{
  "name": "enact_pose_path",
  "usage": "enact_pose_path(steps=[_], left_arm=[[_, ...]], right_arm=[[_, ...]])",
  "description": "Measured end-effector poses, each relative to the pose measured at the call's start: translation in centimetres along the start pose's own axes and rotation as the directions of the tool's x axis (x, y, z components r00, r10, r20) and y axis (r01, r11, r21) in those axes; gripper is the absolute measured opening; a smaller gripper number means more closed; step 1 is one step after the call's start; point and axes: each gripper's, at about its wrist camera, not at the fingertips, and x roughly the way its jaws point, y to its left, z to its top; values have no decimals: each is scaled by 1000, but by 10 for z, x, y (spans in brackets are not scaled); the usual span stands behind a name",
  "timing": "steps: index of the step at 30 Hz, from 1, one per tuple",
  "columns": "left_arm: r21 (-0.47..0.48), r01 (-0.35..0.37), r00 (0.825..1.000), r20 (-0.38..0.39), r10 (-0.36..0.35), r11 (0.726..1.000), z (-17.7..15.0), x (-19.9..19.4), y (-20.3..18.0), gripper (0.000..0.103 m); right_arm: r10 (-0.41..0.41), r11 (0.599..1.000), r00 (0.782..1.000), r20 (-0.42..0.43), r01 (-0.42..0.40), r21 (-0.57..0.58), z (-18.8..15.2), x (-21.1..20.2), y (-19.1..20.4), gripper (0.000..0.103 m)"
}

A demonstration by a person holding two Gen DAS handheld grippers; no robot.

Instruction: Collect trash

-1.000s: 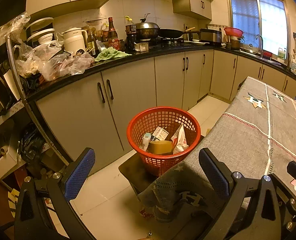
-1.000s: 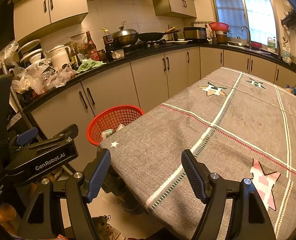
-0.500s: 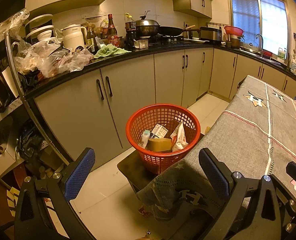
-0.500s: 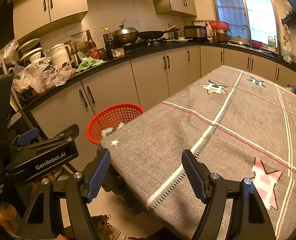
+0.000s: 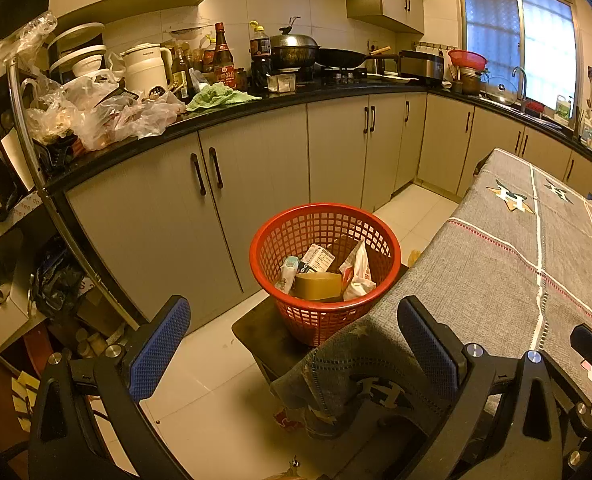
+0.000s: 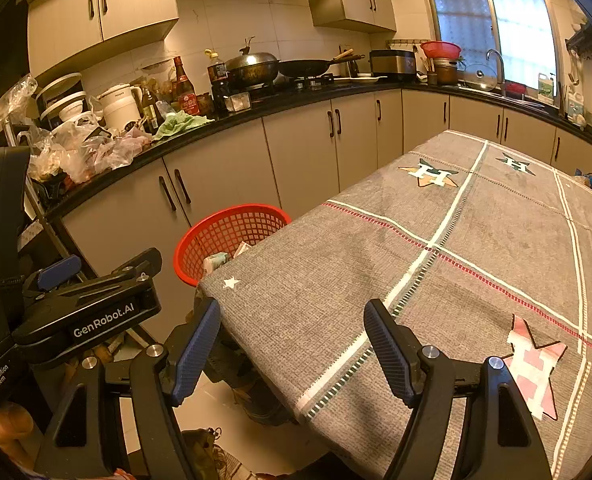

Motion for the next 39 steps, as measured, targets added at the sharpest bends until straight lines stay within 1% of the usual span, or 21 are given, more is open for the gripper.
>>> enact_pose_path(steps=[19, 39], left_arm=[[-3, 4, 1000, -6, -4, 1000, 0, 1, 0, 103], [-14, 7, 1000, -27, -7, 1000, -9, 8, -2, 103]], right_arm=[[4, 1000, 1000, -15, -4, -16, 0, 6, 2, 79], [3, 1000, 1000, -23, -4, -20, -3, 9, 5, 79]])
